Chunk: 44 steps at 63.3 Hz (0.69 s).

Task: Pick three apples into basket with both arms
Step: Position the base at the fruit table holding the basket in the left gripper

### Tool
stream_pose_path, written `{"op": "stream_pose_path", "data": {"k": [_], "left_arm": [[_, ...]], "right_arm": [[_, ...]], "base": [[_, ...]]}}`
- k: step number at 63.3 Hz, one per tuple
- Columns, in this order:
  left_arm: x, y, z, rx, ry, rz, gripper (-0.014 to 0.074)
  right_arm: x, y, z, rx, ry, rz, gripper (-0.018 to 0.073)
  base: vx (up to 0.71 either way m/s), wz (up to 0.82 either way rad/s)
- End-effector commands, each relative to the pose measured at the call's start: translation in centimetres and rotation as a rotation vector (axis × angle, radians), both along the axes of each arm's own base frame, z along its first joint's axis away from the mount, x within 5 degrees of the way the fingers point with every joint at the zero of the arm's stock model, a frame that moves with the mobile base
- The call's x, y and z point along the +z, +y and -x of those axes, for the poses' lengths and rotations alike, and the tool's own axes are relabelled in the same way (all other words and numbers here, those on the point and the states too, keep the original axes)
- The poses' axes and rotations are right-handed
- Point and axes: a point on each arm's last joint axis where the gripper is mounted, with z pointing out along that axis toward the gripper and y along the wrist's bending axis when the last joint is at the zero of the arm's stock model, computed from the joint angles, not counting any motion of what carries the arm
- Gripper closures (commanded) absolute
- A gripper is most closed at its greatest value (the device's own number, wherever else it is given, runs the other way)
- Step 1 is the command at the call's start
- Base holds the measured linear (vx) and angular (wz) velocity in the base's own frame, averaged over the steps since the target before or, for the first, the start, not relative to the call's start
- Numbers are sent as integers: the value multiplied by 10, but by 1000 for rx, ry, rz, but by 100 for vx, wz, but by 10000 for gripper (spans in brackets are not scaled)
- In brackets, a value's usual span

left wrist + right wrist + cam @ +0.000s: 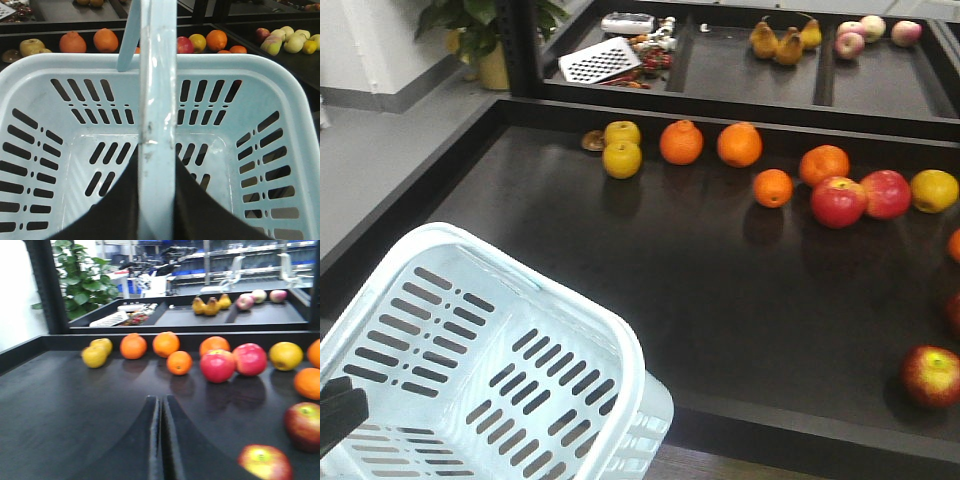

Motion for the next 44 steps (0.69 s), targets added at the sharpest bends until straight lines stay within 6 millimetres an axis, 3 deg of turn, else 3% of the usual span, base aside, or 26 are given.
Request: {"op": "stream_pose_path", "data": {"k": [1, 44], "left_arm": [[16, 1, -3, 44, -60, 85, 603], [16, 1, -3, 44, -60, 85, 603]], "right_arm": [[2, -1, 0, -10, -66, 18, 564], [2, -1, 0, -10, -66, 18, 564]], "base": [[8, -31], [8, -26]]}}
